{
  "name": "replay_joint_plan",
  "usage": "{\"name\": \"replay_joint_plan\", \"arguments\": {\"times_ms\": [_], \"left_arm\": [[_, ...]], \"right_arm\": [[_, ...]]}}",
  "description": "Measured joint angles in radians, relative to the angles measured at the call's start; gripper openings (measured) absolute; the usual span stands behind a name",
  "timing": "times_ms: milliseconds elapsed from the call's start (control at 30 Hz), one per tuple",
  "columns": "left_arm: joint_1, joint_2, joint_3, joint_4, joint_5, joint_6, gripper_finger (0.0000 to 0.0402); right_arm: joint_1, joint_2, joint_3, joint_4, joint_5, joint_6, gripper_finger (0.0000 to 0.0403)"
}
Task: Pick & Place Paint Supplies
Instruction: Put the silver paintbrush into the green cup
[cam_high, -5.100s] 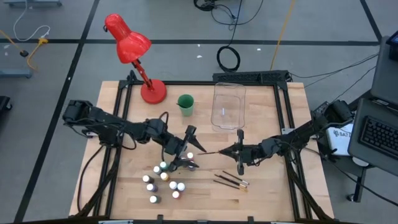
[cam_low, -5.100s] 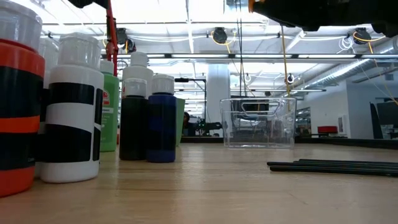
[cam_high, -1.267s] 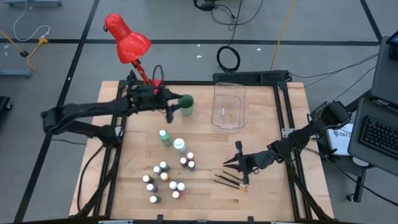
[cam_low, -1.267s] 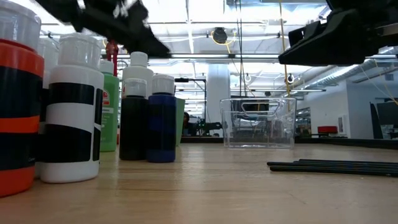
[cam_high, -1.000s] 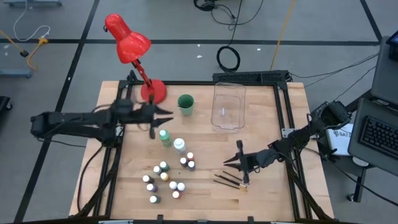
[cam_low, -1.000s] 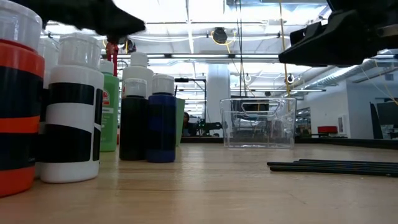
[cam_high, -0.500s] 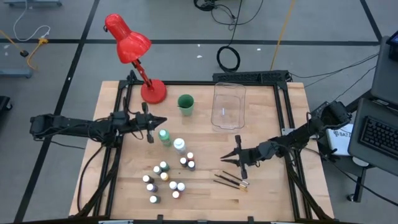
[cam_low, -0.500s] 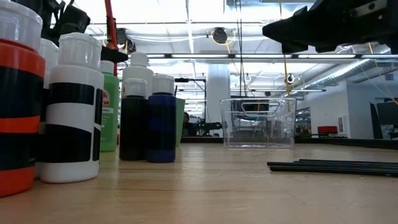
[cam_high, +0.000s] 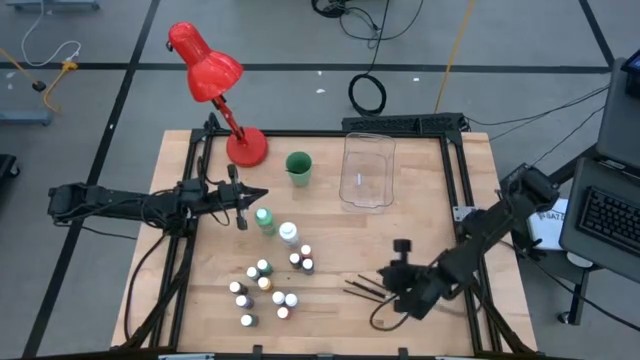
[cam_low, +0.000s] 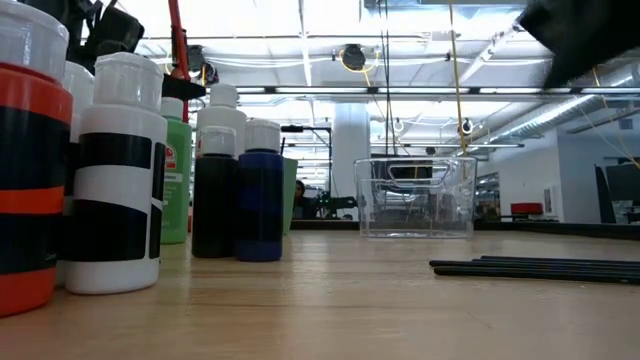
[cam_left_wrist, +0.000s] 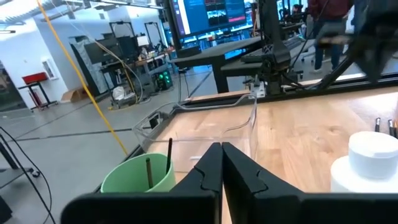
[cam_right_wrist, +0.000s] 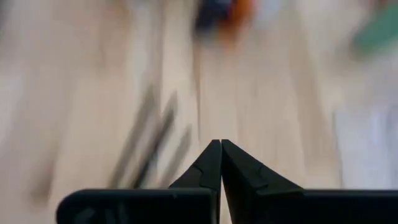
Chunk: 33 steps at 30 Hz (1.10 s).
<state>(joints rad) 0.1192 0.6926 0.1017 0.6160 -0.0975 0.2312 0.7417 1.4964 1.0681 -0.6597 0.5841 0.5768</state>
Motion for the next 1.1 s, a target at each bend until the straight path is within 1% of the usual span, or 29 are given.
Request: {"name": "replay_joint_plan", "arguments": {"times_ms": [33, 67, 167, 233, 333, 467, 633, 800, 967, 1100], "left_arm": [[0.000, 0.000, 0.000, 0.000, 0.000, -0.003, 0.0004], [0.000, 0.000, 0.000, 0.000, 0.000, -0.005, 0.0003], [0.000, 0.001, 0.000, 0.000, 0.000, -0.023, 0.0002], [0.000, 0.001, 0.000, -0.001, 0.000, -0.032, 0.0006], [0.000, 0.001, 0.000, -0.006, 0.000, -0.041, 0.0017], [0.000, 0.001, 0.000, -0.007, 0.001, -0.050, 0.0027], [0.000, 0.001, 0.000, -0.008, 0.001, -0.046, 0.0022], [0.000, 0.001, 0.000, -0.008, 0.001, -0.046, 0.0011], [0.000, 0.001, 0.000, -0.010, 0.001, -0.049, 0.0004], [0.000, 0.001, 0.000, -0.011, 0.001, -0.049, 0.0007]], "right_arm": [[0.011, 0.022, 0.011, -0.054, -0.041, 0.071, 0.0001], [0.021, 0.040, 0.013, -0.064, -0.079, 0.127, 0.0001], [0.058, 0.072, 0.009, -0.027, -0.125, 0.261, 0.0007], [0.078, 0.086, 0.005, 0.005, -0.161, 0.317, 0.0017], [0.097, 0.114, 0.004, 0.026, -0.190, 0.350, 0.0043], [0.092, 0.160, 0.004, 0.023, -0.194, 0.345, 0.0085], [0.064, 0.212, 0.004, 0.016, -0.232, 0.338, 0.0121], [0.043, 0.259, 0.004, -0.036, -0.251, 0.367, 0.0125], [0.038, 0.284, 0.003, -0.047, -0.302, 0.381, 0.0112], [0.038, 0.286, -0.008, -0.040, -0.312, 0.381, 0.0100]]}}
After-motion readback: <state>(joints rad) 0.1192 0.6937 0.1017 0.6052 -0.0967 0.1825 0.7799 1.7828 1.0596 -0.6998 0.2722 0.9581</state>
